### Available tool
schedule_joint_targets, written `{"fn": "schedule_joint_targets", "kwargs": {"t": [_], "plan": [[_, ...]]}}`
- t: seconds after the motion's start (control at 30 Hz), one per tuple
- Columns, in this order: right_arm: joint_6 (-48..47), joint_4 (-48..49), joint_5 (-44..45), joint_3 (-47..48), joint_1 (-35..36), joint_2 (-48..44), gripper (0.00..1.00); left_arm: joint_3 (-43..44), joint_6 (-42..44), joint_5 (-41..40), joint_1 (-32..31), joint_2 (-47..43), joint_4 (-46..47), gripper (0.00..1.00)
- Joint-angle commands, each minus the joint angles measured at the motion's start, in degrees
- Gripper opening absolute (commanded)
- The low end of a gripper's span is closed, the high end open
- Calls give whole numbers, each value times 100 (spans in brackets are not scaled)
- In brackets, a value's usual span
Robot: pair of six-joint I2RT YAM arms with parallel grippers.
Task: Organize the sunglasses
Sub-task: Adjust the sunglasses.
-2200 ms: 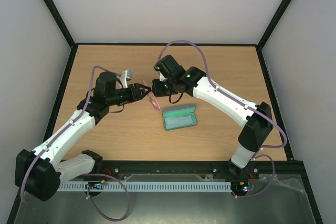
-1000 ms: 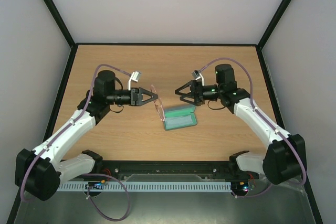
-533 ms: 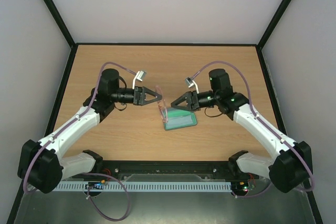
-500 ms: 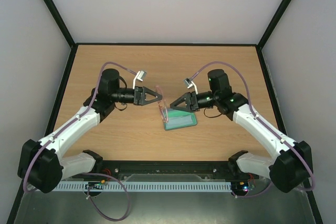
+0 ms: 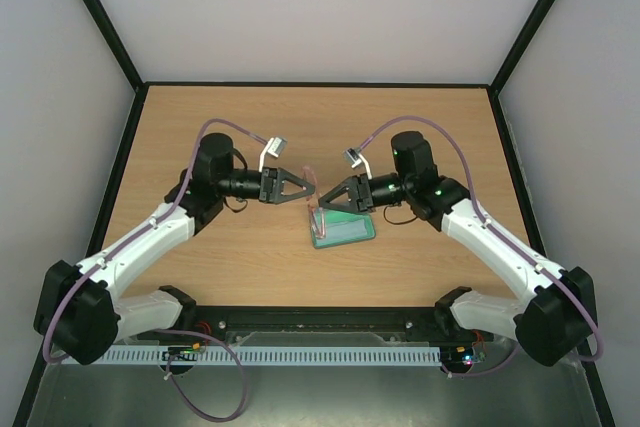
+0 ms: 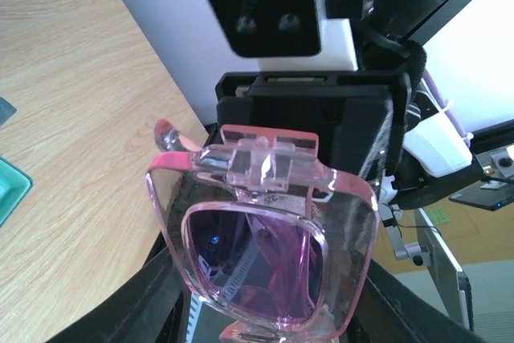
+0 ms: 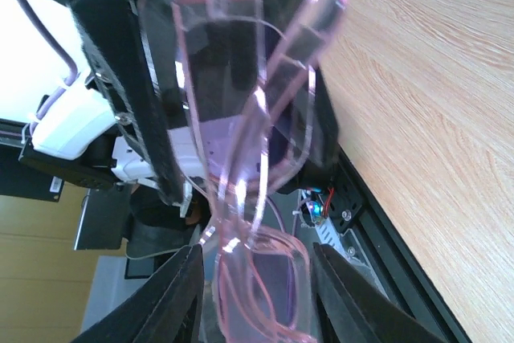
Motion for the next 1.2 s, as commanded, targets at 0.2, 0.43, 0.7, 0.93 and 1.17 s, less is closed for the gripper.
{"fn": "schedule_joint_targets", "kwargs": {"t": [0.2,0.43,0.7,0.93,1.17], "plan": [[206,331,-107,320,97,113,31,-105,-85,43,-122,111,347,34],[148,254,-66,374,128,240,25,-122,-114,47,-150,142,414,34],[155,255,-44,457,141,312,17,-159,-101,49,-179,176,431,35],[145,221,-26,471,150,300,3,-147,-109,42,-179,217,431,36],[125,157,59,471,150,269,1,-124,-138,-5,-179,274,448,49]]}}
